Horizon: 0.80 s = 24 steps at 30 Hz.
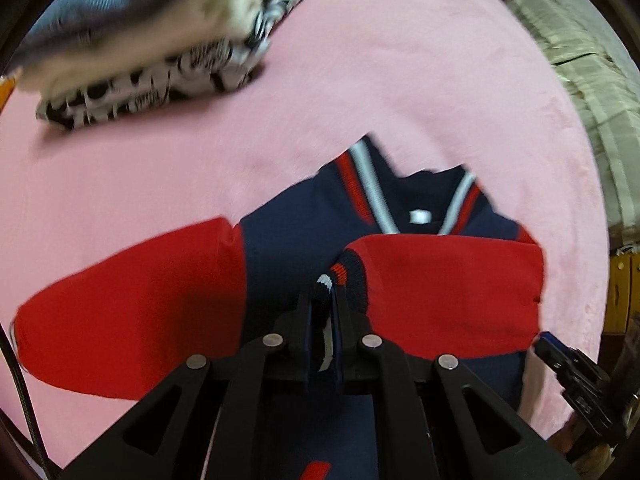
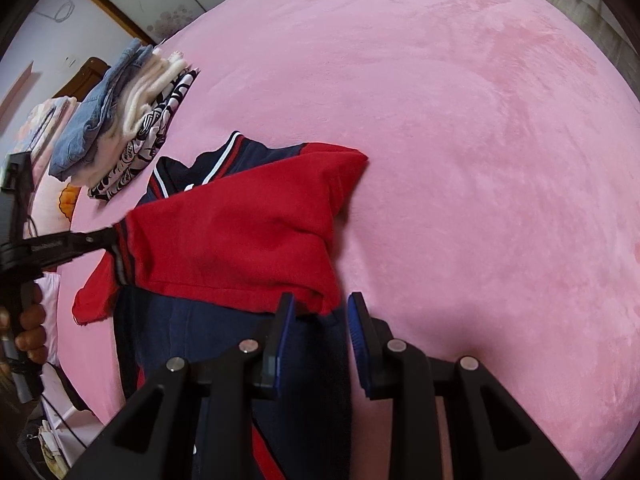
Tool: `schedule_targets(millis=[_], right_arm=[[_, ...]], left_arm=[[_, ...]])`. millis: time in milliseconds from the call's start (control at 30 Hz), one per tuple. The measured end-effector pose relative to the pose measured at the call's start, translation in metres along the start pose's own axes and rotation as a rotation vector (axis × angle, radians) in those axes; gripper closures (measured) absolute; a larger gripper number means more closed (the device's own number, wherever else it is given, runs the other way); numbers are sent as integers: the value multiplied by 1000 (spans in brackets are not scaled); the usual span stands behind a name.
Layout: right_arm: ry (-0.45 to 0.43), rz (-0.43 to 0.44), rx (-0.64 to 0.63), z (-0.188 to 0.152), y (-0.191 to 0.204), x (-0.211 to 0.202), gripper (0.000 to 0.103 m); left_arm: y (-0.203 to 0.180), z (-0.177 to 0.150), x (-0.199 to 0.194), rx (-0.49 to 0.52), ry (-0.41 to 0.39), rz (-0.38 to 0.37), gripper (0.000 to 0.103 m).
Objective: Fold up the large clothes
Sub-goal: 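Fold the gripped red sleeve across the jacket body toward the left tool, then lay the sleeve cuff on the jacket front and open the right tool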
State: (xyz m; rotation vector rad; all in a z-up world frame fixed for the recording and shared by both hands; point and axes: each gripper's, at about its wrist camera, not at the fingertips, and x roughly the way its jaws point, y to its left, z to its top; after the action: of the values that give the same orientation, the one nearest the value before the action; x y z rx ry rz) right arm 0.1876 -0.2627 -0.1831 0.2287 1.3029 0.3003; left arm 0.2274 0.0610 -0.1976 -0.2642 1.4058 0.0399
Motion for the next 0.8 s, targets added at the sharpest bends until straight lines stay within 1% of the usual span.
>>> schedule_targets(millis=[67,133,200,233,267,300,433,533,733,767,800], right_arm=[[12,-8,-14,0,2,5,76],[20,-21,-36,-2,3,7,76],[18,-26,-53,-4,5,7,76],[16,-25,-60,-4,6,6,76],[13,-26,-68,-5,6,5,76],[9,-31,-75,-5,8,4,76],[-15,-24,-89,-6,12,-2,76],[-2,-2,-87,-7,16,0,76],[-4,-29,-81,-3,17,9,76],[0,-35,-80,-2,16,12,77],[9,-40,-81,-1,15,17,78]], left_arm=[[6,1,13,-23,35,7,87],[14,0,18,-61,63,-28,83],[18,-3,15,-80,66,-63,73],[21,-6,12,-89,67,-83,71],[23,-9,10,-93,69,-87,66],[25,-12,9,-96,72,-90,65],[28,-27,8,-97,94,-110,65],[27,-35,14,-108,114,-129,65],[26,-46,26,-114,111,-130,65],[26,-47,27,-117,111,-130,67],[27,-49,27,-120,111,-125,74]])
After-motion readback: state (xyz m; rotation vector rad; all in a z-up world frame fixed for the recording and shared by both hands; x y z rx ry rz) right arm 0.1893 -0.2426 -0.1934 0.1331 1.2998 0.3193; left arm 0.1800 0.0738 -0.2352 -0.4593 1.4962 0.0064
